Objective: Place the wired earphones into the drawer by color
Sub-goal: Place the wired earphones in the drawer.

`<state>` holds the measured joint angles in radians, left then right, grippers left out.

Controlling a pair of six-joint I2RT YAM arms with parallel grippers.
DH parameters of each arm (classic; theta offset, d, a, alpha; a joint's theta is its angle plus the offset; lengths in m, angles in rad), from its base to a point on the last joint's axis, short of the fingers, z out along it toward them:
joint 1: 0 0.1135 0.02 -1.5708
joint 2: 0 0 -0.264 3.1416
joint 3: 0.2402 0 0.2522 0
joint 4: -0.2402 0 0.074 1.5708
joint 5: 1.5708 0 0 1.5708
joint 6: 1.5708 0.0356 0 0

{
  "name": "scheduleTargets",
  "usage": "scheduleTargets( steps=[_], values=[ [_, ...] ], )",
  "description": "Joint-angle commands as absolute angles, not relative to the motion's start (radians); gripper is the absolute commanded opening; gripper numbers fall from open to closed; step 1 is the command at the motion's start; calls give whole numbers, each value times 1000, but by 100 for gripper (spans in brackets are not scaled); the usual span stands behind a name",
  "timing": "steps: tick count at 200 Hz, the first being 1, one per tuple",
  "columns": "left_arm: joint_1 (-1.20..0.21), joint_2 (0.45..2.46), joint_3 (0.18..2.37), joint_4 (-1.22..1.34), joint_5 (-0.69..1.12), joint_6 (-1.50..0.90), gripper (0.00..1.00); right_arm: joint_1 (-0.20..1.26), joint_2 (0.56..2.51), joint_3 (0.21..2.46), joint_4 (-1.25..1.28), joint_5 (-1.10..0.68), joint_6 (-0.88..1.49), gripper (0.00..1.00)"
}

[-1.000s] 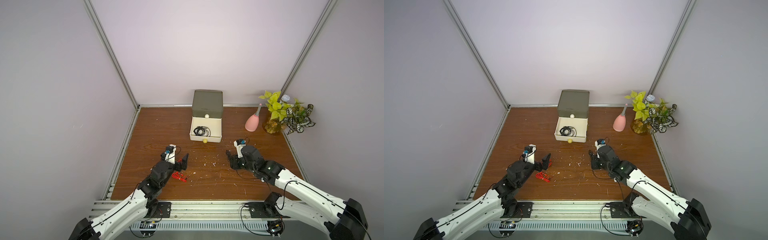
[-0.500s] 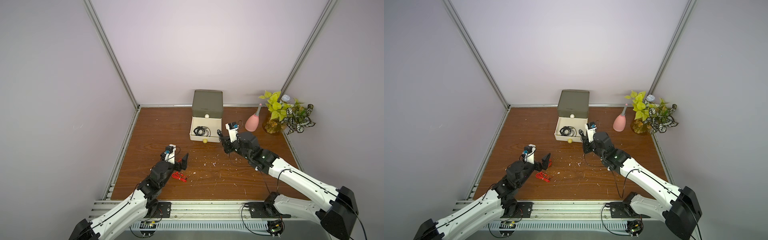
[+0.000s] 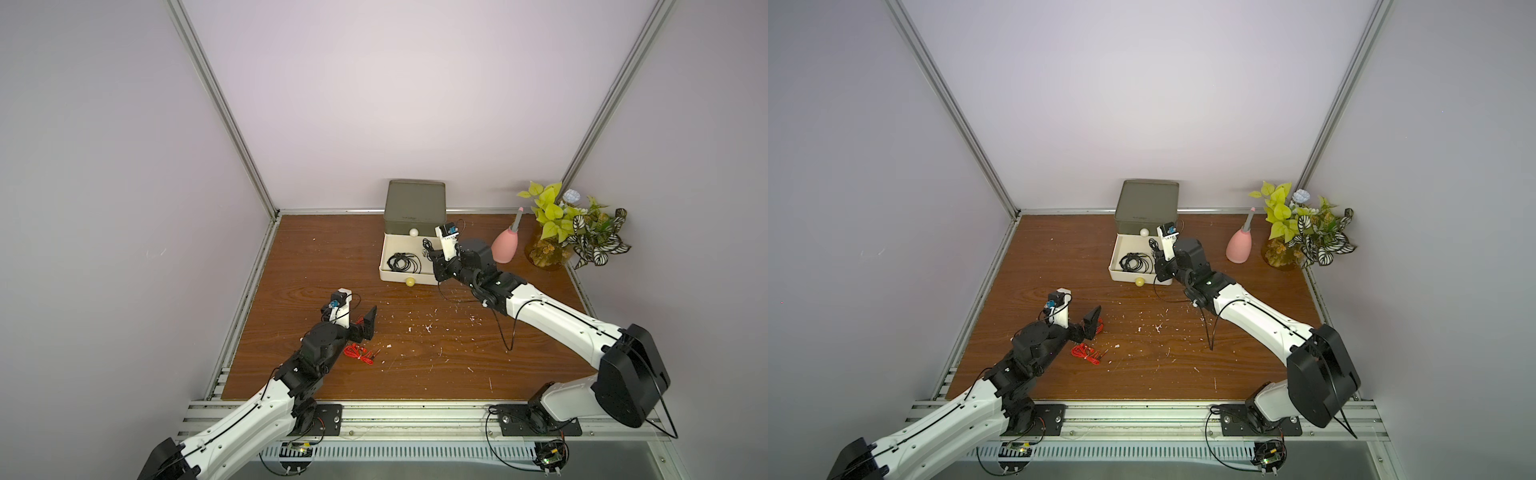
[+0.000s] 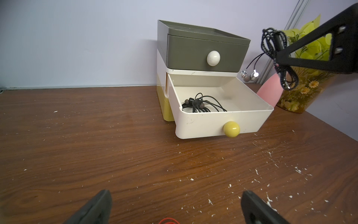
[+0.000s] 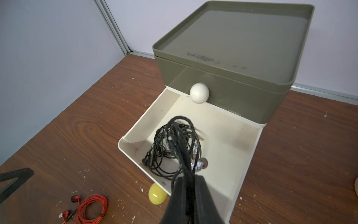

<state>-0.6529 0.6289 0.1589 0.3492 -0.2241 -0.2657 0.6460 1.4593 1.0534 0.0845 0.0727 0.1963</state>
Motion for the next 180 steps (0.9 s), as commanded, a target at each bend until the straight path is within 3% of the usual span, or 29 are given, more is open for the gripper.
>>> scheduleTargets(
  steps=[1,122,180],
  values=[
    [-643,626,147,374,-234,-253,100,633,1495,1098,147,35,173,0],
    [-644,640,149,380,-230,-250,100,607,1695,1181,175,25,176,0],
    [-643,651,150,392,-218,-250,100,603,1678,1188,162,29,186,35]
  ],
)
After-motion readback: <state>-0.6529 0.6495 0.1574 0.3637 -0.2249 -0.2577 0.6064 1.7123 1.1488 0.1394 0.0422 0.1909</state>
